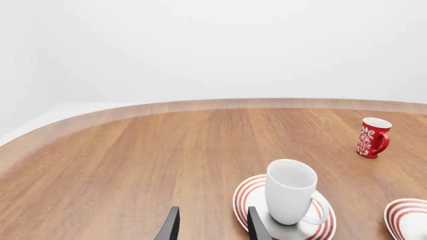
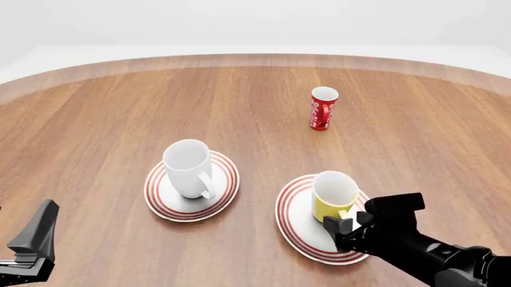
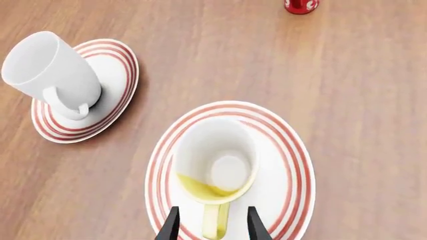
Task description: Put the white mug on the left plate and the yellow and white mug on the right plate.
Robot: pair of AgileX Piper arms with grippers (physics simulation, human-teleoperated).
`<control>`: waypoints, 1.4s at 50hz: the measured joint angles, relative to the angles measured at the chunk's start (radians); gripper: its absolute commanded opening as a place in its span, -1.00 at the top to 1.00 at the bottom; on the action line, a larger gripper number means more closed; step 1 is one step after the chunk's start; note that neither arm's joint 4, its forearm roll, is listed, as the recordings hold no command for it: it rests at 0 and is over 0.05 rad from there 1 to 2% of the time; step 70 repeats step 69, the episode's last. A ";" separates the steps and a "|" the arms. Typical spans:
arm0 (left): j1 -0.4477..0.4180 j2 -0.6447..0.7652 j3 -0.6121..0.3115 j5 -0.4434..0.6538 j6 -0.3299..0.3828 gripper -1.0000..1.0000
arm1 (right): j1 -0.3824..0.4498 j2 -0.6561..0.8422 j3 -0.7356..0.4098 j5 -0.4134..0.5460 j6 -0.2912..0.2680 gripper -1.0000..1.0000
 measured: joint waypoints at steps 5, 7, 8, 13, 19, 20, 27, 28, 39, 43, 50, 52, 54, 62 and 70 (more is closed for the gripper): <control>0.000 0.000 0.000 0.000 0.000 -1.00 | 0.000 0.000 0.000 0.000 0.000 -1.00; 0.000 0.000 0.000 0.000 0.000 -1.00 | 0.000 0.000 0.000 0.000 0.000 -1.00; 0.000 0.000 0.000 0.000 0.000 -1.00 | 0.000 0.000 -0.001 0.000 0.000 -1.00; 0.000 0.000 0.000 0.000 0.000 -1.00 | -0.003 -0.018 -0.001 0.016 -0.004 -1.00; 0.000 0.000 0.000 0.000 0.000 -1.00 | -0.017 -0.107 -0.007 0.091 -0.024 -1.00; 0.000 0.000 0.000 0.000 0.000 -1.00 | -0.019 -0.118 -0.008 0.099 -0.026 -1.00; 0.000 0.000 0.000 0.000 0.000 -1.00 | -0.026 -0.168 -0.012 0.141 -0.037 -1.00; 0.000 0.000 0.000 0.000 0.000 -1.00 | -0.027 -0.174 -0.012 0.146 -0.038 -1.00; 0.000 0.000 0.000 0.000 0.000 -1.00 | -0.042 -0.398 -0.064 0.351 -0.070 -1.00; 0.000 0.000 0.000 0.000 0.000 -1.00 | -0.054 -0.479 -0.095 0.421 -0.084 -1.00; 0.000 0.000 0.000 0.000 0.000 -1.00 | -0.080 -0.600 -0.158 0.524 -0.110 -1.00; 0.000 0.000 0.000 0.000 0.000 -1.00 | -0.088 -0.627 -0.175 0.547 -0.116 -1.00; 0.000 0.000 0.000 0.000 0.000 -1.00 | -0.094 -0.649 -0.188 0.565 -0.121 -1.00; 0.000 0.000 0.000 0.000 0.000 -1.00 | -0.131 -0.734 -0.255 0.634 -0.140 -1.00; 0.000 0.000 0.000 0.000 0.000 -1.00 | -0.161 -0.793 -0.311 0.678 -0.152 -1.00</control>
